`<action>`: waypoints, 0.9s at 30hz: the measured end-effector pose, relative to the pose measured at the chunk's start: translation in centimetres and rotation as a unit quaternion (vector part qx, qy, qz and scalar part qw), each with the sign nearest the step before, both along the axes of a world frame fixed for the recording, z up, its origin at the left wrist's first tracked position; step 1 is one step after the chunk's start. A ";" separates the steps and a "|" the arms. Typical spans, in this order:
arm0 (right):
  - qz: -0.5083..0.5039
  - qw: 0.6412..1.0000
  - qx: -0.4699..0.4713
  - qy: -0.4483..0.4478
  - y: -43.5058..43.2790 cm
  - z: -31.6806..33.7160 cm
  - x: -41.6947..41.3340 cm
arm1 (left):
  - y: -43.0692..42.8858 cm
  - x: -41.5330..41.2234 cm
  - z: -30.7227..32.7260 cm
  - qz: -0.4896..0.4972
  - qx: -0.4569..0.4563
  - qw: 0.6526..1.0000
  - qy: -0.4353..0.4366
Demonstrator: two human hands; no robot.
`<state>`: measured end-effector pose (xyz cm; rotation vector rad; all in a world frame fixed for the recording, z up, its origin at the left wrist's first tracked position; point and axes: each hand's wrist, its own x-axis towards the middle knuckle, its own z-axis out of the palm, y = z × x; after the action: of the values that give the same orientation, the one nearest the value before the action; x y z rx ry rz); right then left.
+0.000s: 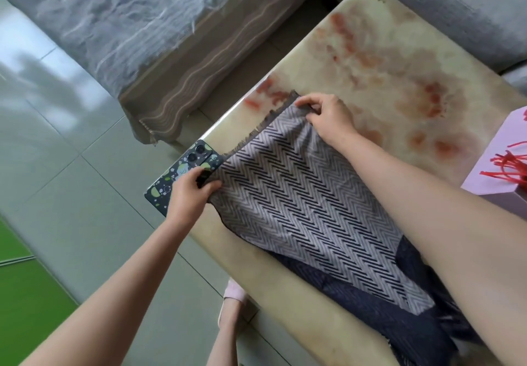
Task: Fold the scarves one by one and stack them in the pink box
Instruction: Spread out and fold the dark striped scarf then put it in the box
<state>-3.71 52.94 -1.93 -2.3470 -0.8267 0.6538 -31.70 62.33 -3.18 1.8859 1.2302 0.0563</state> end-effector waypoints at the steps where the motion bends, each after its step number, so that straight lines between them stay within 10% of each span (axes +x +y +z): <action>1: -0.001 1.000 -0.001 -0.013 0.8 0.0 -0.1 | 0.7 0.1 0.2 0.007 0.017 1.000 -0.003; 18: 0.001 0.996 0.073 -0.051 8.6 -2.3 -0.5 | 4.8 -0.7 -0.9 0.107 0.095 0.989 0.041; 27: -0.017 1.000 0.003 0.010 2.8 -4.4 0.4 | 1.8 0.4 -1.0 -0.012 0.237 0.970 0.055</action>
<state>-3.32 55.75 -6.31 -2.3394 -0.7782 0.6577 -31.29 64.15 -4.19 2.3400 1.3539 0.2553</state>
